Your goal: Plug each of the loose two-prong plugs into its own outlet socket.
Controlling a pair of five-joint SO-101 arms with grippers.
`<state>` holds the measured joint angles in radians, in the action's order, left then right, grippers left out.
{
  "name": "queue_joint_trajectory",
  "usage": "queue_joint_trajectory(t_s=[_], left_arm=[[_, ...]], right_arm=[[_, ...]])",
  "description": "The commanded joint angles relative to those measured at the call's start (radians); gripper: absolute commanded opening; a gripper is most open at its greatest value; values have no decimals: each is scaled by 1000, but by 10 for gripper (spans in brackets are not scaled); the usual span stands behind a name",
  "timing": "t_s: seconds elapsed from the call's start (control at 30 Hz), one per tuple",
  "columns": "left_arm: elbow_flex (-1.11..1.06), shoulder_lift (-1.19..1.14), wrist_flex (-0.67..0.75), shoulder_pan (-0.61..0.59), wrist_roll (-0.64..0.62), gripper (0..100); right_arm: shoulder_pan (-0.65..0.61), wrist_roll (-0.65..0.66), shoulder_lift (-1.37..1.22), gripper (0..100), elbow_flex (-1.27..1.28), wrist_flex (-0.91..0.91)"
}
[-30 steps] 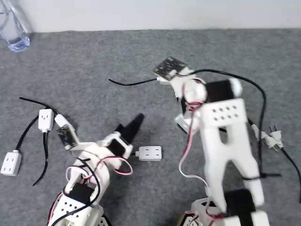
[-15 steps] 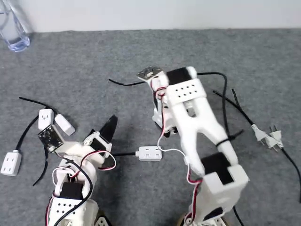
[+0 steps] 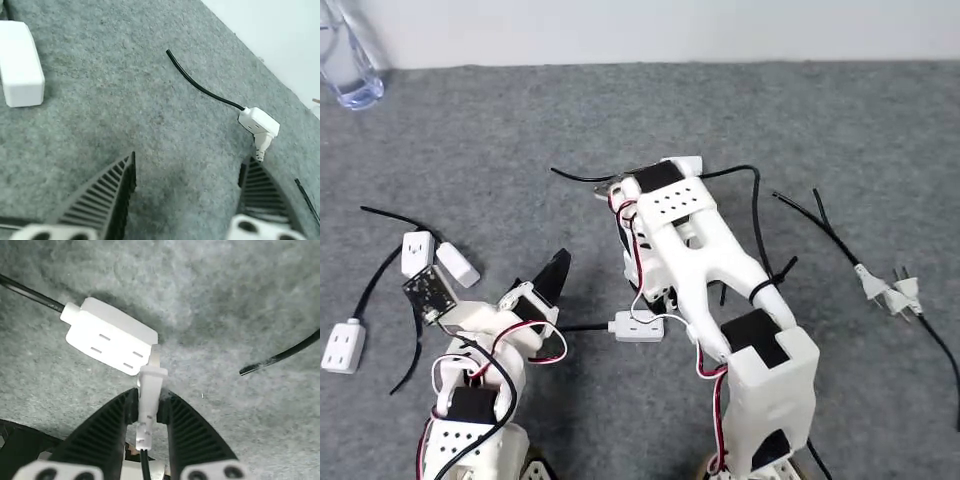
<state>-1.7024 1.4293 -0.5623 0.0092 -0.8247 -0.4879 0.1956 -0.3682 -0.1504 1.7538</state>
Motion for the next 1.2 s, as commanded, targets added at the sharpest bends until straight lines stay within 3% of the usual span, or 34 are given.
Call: queue_joint_trajectory(t_s=[0.0, 0.1, 0.3, 0.67, 1.17], left_arm=[[12, 11, 0, -5, 8, 319], [12, 11, -5, 3, 15, 319], [12, 11, -117, 92, 190, 319], [12, 11, -117, 94, 195, 319], [12, 11, -114, 92, 195, 319]], right_arm=[[-28, -11, 21, 8, -2, 48], [-53, -11, 70, 8, 17, 48], [-61, -8, 176, 8, 83, 48], [-51, 17, 143, 8, 169, 47], [-58, 17, 15, 8, 43, 42]])
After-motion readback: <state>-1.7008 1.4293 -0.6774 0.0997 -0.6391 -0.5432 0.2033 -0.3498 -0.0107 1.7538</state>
